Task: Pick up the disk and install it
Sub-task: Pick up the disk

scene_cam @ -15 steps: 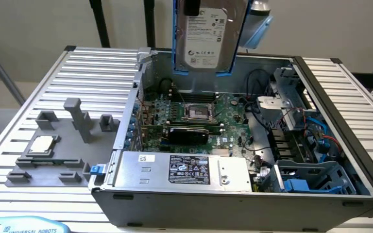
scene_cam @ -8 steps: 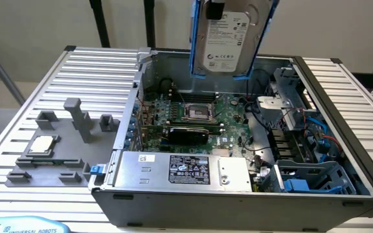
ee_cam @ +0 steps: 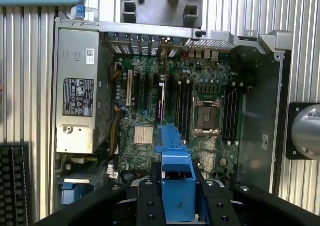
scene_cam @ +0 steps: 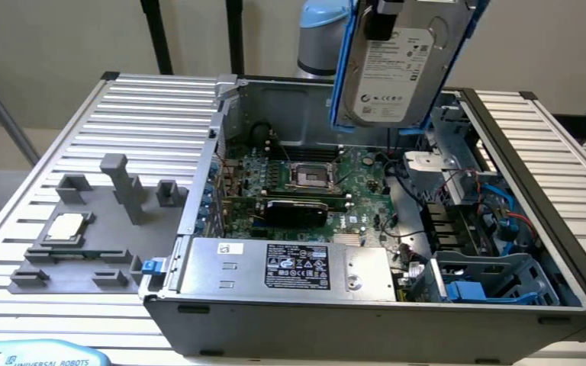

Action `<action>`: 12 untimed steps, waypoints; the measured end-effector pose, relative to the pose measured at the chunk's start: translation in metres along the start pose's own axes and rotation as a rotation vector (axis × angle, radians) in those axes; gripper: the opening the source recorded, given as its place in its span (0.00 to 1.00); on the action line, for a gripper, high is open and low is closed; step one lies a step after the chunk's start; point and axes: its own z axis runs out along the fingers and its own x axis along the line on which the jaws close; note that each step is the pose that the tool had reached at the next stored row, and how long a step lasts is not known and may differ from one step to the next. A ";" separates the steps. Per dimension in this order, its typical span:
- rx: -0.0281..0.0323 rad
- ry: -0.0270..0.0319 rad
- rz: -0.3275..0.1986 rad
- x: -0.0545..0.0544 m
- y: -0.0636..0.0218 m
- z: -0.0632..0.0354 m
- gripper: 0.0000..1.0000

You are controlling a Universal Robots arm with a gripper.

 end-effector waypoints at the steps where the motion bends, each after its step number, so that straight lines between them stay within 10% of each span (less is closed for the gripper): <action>1: 0.0000 0.0000 0.000 0.002 -0.0038 -0.0001 0.33; 12: 0.0000 -0.0001 0.000 0.038 -0.0314 -0.0006 0.33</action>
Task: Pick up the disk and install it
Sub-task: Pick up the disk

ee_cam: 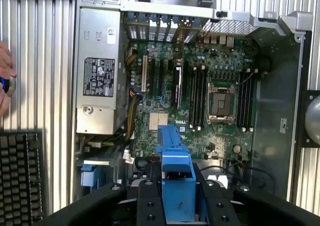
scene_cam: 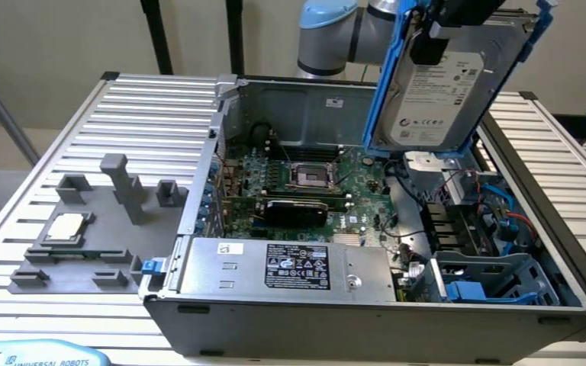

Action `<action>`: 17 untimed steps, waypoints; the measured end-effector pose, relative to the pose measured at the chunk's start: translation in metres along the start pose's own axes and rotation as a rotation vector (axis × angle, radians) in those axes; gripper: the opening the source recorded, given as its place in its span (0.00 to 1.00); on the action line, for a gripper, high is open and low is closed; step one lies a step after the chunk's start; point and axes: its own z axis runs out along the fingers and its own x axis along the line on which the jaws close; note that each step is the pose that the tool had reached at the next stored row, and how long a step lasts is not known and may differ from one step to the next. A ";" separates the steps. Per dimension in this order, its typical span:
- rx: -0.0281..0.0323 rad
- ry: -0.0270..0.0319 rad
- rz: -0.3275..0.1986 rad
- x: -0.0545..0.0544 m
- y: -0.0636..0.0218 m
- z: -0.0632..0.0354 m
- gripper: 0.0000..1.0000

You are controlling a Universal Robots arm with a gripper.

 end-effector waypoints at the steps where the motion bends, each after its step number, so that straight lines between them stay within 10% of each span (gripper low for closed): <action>1: 0.0000 0.0000 0.000 0.004 -0.0022 0.0000 0.33; 17: -0.0001 0.0001 0.000 0.065 -0.0333 0.0028 0.33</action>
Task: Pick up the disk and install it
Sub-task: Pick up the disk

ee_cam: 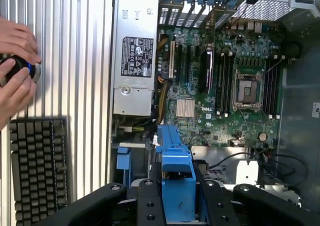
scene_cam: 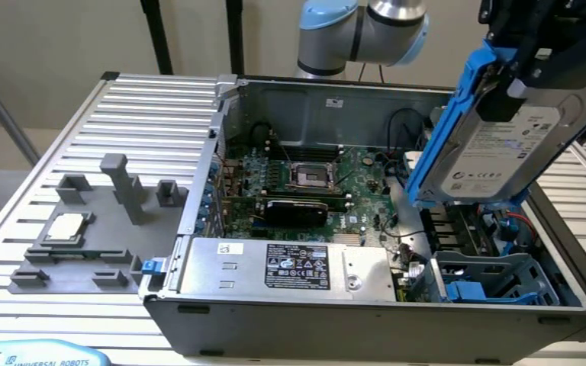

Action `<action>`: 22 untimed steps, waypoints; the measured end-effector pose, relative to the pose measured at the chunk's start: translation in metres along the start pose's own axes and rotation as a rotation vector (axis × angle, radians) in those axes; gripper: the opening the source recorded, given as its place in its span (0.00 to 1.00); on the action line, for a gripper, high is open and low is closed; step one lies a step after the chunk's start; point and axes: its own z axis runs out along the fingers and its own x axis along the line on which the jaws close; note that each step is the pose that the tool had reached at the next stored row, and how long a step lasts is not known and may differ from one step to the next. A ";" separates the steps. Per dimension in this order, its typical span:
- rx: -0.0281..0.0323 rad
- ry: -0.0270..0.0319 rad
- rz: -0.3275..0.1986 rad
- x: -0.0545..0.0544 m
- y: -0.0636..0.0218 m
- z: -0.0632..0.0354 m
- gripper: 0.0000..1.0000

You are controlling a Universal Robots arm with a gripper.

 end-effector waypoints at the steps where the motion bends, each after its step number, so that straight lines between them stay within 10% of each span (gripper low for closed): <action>1: 0.0000 0.0000 0.000 0.003 -0.0024 0.0006 0.33; 11: 0.0000 0.0000 0.000 0.038 -0.0266 0.0096 0.33; 22: 0.0001 -0.0001 0.000 0.043 -0.0430 0.0291 0.33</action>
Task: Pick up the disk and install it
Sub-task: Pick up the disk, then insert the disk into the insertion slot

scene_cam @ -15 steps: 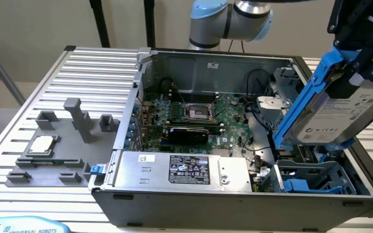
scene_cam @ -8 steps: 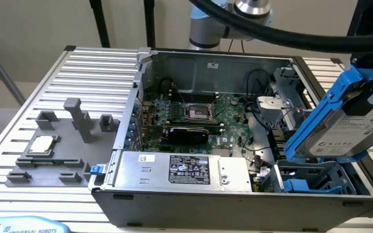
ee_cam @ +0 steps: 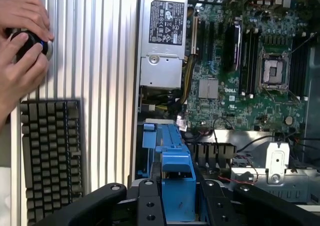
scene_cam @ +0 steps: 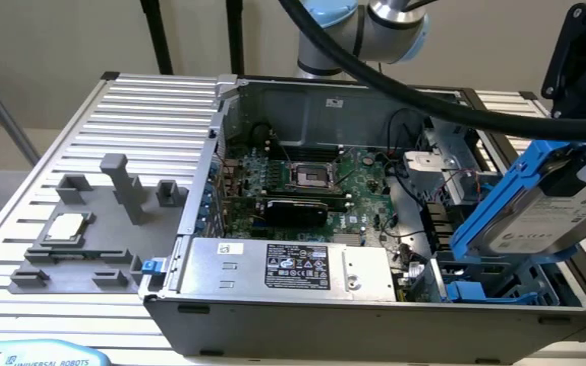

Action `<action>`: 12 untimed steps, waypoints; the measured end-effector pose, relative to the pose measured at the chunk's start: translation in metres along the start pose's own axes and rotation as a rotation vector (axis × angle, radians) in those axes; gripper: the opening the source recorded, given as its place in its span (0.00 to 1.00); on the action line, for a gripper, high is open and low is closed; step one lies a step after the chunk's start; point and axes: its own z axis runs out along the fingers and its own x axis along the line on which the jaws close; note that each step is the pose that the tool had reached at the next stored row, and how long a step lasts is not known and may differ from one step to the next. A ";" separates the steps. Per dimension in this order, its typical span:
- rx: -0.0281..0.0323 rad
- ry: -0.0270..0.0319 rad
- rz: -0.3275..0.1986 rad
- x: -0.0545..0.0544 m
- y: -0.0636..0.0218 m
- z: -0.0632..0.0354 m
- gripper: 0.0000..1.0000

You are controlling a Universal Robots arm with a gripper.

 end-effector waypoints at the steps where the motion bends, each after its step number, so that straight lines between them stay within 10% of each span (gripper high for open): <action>1: 0.0000 -0.0001 0.001 0.000 -0.0003 0.0018 0.33; 12: 0.0013 0.0024 0.018 0.001 -0.0037 0.0145 0.33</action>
